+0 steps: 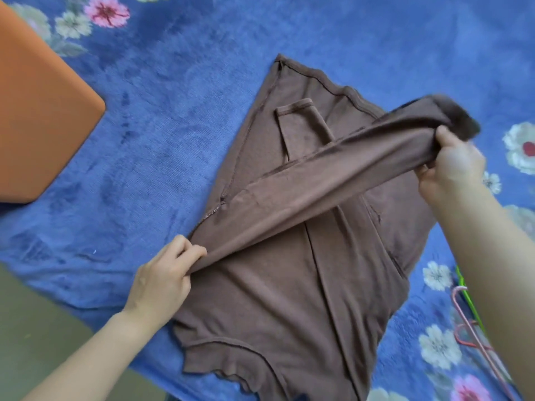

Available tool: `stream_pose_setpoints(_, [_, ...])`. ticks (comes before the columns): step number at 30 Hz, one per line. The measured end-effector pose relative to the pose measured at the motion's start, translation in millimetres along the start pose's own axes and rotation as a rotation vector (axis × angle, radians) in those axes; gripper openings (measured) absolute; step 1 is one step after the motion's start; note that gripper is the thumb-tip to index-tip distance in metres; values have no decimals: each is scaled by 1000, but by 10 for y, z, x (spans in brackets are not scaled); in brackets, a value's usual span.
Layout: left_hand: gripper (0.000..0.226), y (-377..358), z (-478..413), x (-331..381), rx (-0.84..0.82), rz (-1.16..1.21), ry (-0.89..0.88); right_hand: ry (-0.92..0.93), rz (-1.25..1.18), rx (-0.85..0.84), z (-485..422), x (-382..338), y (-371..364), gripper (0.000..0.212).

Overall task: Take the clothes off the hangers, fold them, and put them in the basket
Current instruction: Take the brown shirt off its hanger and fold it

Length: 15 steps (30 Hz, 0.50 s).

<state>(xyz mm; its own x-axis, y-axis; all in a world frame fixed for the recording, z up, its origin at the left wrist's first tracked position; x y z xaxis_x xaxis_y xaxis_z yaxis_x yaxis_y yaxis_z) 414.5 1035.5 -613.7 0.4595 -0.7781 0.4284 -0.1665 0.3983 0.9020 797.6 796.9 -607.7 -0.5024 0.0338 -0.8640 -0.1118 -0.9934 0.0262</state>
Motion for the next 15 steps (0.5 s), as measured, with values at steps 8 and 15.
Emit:
stream_pose_setpoints(8, [60, -264, 263, -24, -92, 2, -145, -206, 268, 173, -100, 719, 814, 15])
stream_pose_setpoints(15, [56, -66, 213, -140, -33, 47, -94, -36, 337, 256, -205, 342, 891, 12])
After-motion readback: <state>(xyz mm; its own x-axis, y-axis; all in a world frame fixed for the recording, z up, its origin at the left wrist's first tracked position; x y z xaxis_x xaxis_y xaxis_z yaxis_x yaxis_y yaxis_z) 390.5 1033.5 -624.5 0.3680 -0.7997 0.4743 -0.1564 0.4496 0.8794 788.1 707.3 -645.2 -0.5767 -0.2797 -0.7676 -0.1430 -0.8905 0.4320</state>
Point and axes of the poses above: each hand's wrist, its own z-axis away from the middle knuckle, its own y-axis out of the back of the hand, x = y × z, the point moved 9 cm from there along -z, towards the middle knuckle, and after that the axes turned 3 degrees about z, right-handed, at the moved point
